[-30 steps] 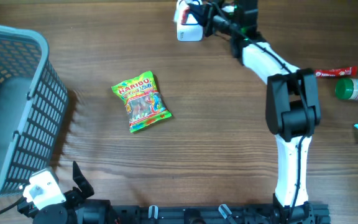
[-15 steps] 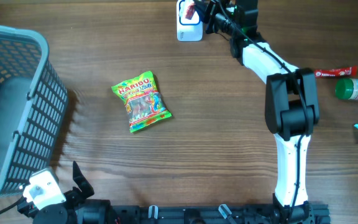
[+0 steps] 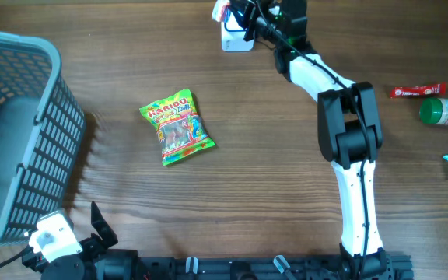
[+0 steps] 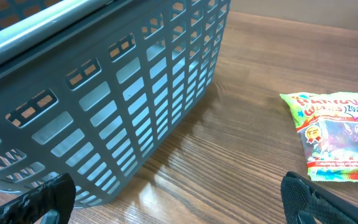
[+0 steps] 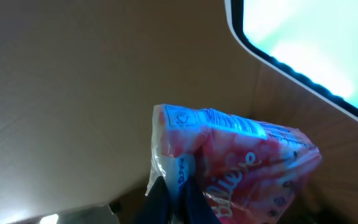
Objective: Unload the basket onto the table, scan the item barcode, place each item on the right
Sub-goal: 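Carry the box right and drop it at the right edge, then reach the right gripper to the HARIBO bag and grasp it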
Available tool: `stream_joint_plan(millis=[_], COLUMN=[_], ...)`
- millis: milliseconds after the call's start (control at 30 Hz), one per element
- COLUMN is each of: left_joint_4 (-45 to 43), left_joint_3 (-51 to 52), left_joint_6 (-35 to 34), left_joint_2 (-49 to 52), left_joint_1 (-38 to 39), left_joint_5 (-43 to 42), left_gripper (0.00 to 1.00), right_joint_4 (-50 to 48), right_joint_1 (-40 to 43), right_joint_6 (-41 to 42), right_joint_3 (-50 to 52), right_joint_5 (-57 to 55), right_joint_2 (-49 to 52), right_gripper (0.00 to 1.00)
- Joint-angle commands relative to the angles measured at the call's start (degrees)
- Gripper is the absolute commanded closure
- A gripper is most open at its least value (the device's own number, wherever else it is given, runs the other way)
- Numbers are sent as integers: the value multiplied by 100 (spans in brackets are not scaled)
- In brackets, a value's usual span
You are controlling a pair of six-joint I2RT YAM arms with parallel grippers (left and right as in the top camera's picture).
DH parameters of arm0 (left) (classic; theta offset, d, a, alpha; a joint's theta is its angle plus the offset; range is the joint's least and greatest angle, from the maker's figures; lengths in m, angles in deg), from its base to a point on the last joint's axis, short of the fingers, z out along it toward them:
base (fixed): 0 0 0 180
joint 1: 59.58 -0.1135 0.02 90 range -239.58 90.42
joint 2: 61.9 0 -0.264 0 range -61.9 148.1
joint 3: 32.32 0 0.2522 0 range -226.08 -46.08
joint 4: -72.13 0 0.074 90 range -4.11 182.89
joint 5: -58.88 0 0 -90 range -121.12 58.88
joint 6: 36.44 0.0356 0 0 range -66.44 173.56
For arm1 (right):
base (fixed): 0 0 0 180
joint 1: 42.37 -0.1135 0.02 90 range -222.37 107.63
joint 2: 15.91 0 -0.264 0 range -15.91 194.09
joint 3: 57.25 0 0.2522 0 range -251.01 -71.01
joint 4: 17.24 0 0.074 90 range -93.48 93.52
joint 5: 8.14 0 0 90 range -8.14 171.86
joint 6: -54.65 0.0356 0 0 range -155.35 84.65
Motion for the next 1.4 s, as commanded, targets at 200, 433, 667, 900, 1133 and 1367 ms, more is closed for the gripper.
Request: stream_joint_plan(millis=[200,433,667,900,1133,1367], left_joint_4=[-17,-17,-17,-17,-17,-17], left_joint_3=[-2,-2,-2,-2,-2,-2], left_joint_6=[-26,-26,-26,-26,-26,-26], left_joint_2=[-42,-42,-42,-42,-42,-42], left_joint_1=[-39,-39,-39,-39,-39,-39], left_joint_5=[2,2,2,2,2,2], left_gripper=[0,0,0,0,0,0], right_joint_4=[2931,6551,8244,8194,8089,9632], right_joint_1=[756,2105,3399,3969,4026,3095], right_joint_6=[-2769,-4273,-4664,-4669,-6607,-7506], right_joint_3=[-170,-170,192,192,-365,-422], right_joint_5=[474,-2002,-5294,-5305,-4610,-1685], right_joint_2=[-1390,-2706,-2288,-1746,-2505,-3327], right_gripper=[96,95,96,95,0,0])
